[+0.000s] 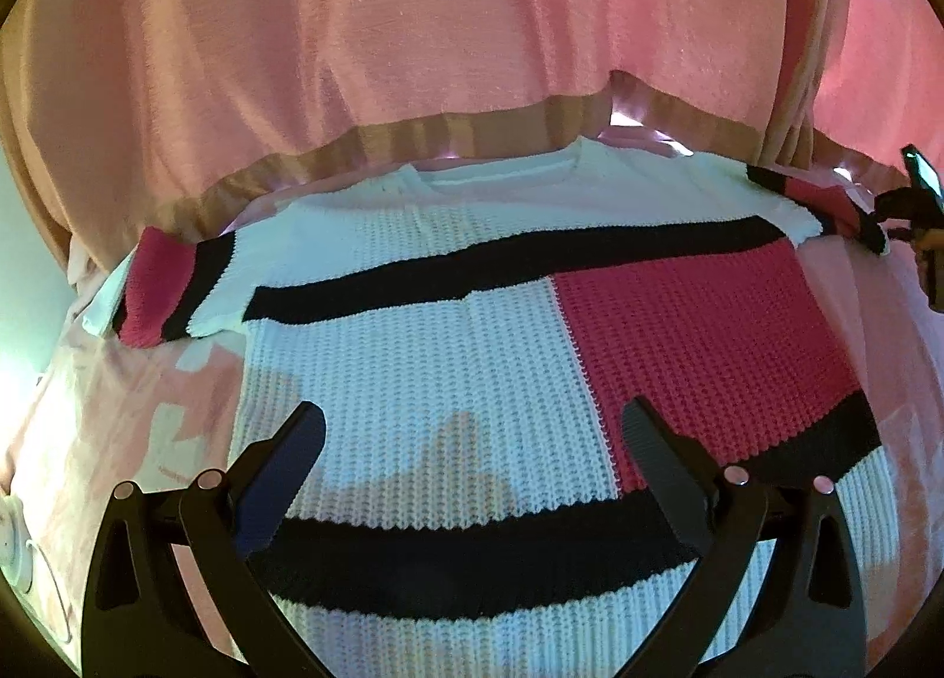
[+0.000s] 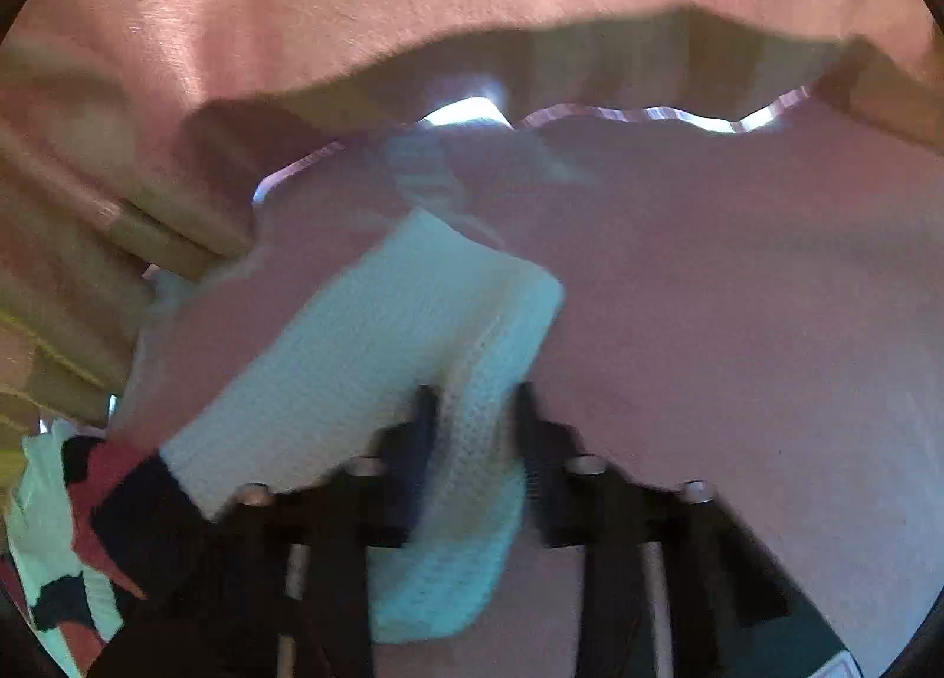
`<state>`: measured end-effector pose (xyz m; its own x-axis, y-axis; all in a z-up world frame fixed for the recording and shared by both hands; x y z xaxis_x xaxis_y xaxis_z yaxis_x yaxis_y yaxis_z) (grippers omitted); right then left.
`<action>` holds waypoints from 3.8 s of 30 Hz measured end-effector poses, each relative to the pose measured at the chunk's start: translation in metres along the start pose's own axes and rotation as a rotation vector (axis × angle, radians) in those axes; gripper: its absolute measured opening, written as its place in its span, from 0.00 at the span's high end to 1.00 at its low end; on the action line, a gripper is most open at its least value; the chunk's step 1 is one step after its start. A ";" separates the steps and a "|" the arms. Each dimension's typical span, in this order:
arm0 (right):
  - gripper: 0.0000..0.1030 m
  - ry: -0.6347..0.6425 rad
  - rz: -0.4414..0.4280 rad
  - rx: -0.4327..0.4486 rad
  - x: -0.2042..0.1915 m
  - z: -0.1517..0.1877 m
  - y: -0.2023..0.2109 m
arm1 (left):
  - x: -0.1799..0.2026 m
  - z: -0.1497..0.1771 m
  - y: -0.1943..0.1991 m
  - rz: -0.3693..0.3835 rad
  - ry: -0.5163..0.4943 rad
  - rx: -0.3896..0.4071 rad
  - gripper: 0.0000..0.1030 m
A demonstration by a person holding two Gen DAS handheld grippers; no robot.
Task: Fold small clothes
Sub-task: 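Carry the held sleeve across the sweater body with the right tool, then open the right tool to release the sleeve onto the body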
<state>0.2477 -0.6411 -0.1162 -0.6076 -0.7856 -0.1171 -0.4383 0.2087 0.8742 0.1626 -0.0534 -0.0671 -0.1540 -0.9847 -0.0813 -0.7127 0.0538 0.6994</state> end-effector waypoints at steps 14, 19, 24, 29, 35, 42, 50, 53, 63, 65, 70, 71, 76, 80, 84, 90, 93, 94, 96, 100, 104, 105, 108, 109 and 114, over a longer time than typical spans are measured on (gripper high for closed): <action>0.88 -0.183 0.118 0.072 0.060 -0.068 -0.016 | 0.015 0.014 -0.012 0.032 -0.055 -0.008 0.05; 0.87 -0.269 0.071 0.104 0.076 -0.053 -0.024 | 0.020 0.015 -0.011 0.031 -0.078 0.000 0.05; 0.88 -0.257 -0.012 0.203 0.064 -0.066 0.034 | 0.017 0.011 -0.009 0.021 -0.060 -0.002 0.05; 0.88 -0.110 -0.164 0.320 -0.017 -0.081 0.120 | 0.011 0.004 0.000 0.004 -0.031 0.010 0.05; 0.88 0.199 -0.408 0.396 -0.211 -0.060 0.213 | 0.004 -0.001 0.012 0.022 0.013 0.006 0.05; 0.87 0.516 -0.567 0.286 -0.414 0.059 0.229 | -0.010 -0.004 0.030 0.022 0.052 0.029 0.05; 0.78 0.739 -0.553 0.088 -0.503 0.195 0.175 | -0.041 -0.001 0.031 -0.005 0.098 0.015 0.05; 0.66 0.700 -0.532 0.180 -0.468 0.175 0.211 | -0.057 -0.003 0.033 0.010 0.149 0.008 0.05; 0.43 0.549 -0.112 0.258 -0.254 0.149 0.209 | -0.103 -0.040 -0.005 0.135 0.454 -0.089 0.05; 0.43 0.545 -0.089 0.193 -0.239 0.156 0.179 | -0.104 -0.050 -0.026 0.134 0.457 -0.092 0.05; 0.43 0.600 -0.046 0.119 -0.238 0.170 0.122 | -0.088 -0.048 -0.110 0.129 0.460 -0.255 0.06; 0.43 0.591 -0.056 0.109 -0.238 0.170 0.115 | -0.087 -0.044 -0.122 0.141 0.479 -0.284 0.12; 0.48 0.533 -0.118 0.054 -0.248 0.162 0.080 | -0.082 -0.061 -0.140 0.147 0.407 -0.251 0.67; 0.89 0.487 -0.188 0.084 -0.257 0.150 0.086 | -0.089 -0.094 -0.132 0.213 0.420 -0.159 0.91; 0.89 0.488 -0.248 0.213 -0.258 0.132 0.133 | -0.101 -0.135 -0.103 0.241 0.406 -0.013 0.91; 0.83 0.523 -0.124 0.058 -0.232 0.168 0.057 | -0.113 -0.089 -0.159 0.101 0.377 -0.170 0.91; 0.78 0.512 -0.149 0.039 -0.232 0.162 0.078 | -0.111 -0.074 -0.163 0.056 0.344 -0.151 0.87; 0.78 0.495 -0.167 0.040 -0.231 0.160 0.086 | -0.107 -0.079 -0.160 0.049 0.318 -0.150 0.87; 0.73 0.464 -0.198 0.062 -0.228 0.154 0.114 | -0.102 -0.088 -0.148 0.061 0.311 -0.110 0.87; 0.44 0.439 -0.206 0.162 -0.246 0.124 0.141 | -0.093 -0.103 -0.131 0.076 0.317 -0.050 0.65; 0.44 0.431 -0.252 0.114 -0.284 0.097 0.111 | -0.092 -0.090 -0.147 0.044 0.295 -0.083 0.60; 0.45 0.455 -0.221 0.077 -0.295 0.092 0.088 | -0.093 -0.084 -0.155 0.029 0.287 -0.104 0.60; 0.45 0.455 -0.136 0.043 -0.307 0.080 0.039 | -0.110 -0.063 -0.165 0.001 0.297 -0.151 0.60; 0.56 0.455 -0.122 0.026 -0.308 0.077 0.026 | -0.112 -0.057 -0.168 0.006 0.305 -0.158 0.60; 0.98 0.382 -0.144 0.091 -0.300 0.048 0.016 | -0.112 -0.055 -0.172 0.008 0.272 -0.147 0.60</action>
<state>0.3913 -0.3740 -0.0900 -0.2540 -0.9665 -0.0372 -0.5684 0.1180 0.8142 0.3402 0.0385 -0.1389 0.0442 -0.9936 0.1036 -0.6023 0.0562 0.7963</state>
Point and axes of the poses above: each gripper's, at about its wrist camera, not at the fingertips, and y roughly against the way its jaws point, x to its right, z to its underside, the point moved 6 cm from there along -y, roughly the way its jaws point, and after that the axes turned 3 degrees about y, right-handed, at the moved point
